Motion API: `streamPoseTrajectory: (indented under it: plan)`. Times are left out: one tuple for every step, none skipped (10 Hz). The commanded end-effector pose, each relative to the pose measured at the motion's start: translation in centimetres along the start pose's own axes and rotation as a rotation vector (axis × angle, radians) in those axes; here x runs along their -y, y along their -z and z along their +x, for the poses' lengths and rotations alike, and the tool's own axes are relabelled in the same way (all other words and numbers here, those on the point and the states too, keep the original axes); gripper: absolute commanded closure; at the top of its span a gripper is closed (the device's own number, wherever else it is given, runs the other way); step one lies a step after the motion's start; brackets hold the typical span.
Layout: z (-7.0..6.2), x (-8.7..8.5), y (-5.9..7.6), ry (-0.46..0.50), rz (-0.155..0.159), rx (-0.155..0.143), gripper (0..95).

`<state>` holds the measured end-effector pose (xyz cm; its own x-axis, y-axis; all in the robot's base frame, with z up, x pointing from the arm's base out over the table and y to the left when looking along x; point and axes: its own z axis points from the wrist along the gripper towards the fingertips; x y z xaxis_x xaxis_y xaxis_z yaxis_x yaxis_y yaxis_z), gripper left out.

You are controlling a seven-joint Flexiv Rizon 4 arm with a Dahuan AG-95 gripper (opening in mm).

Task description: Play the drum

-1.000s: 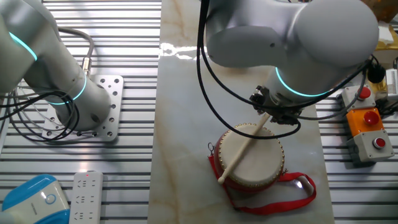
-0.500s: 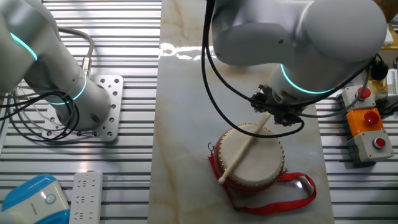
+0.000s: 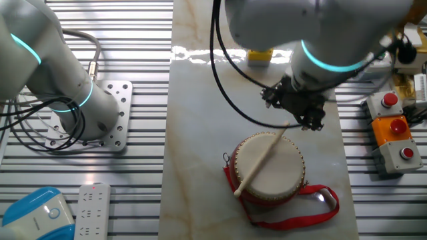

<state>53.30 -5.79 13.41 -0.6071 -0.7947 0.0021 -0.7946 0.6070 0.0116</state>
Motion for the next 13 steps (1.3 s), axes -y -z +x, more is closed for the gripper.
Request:
streamPoseTrajectory:
  plan:
    - [-1.1,-0.8,-0.5,-0.200,0.008,-0.037,38.0]
    - [-1.6,-1.3,-0.7,-0.307,-0.003,-0.043,57.0]
    - [-1.9,-1.5,-0.8,-0.340,-0.005,-0.052,57.0]
    - [-2.0,-1.6,-0.9,-0.370,-0.007,-0.057,76.0]
    - [-2.1,-1.6,-0.9,-0.384,-0.007,-0.057,76.0]
    - [-2.2,-1.7,-0.9,-0.406,-0.009,-0.055,95.0]
    - [-2.4,-1.8,-0.9,-0.430,-0.008,-0.054,95.0]
    - [-2.5,-1.9,-1.0,-0.430,-0.009,-0.051,95.0]
    - [-2.5,-1.9,-1.0,-0.430,-0.008,-0.047,95.0]
    - [-2.6,-2.0,-1.0,-0.448,-0.010,-0.044,95.0]
    - [-2.6,-2.0,-1.0,-0.490,-0.016,-0.038,95.0]
    - [-2.6,-2.0,-1.0,-0.530,-0.025,-0.031,95.0]
    - [-2.6,-2.0,-1.0,-0.667,-0.044,-0.017,95.0]
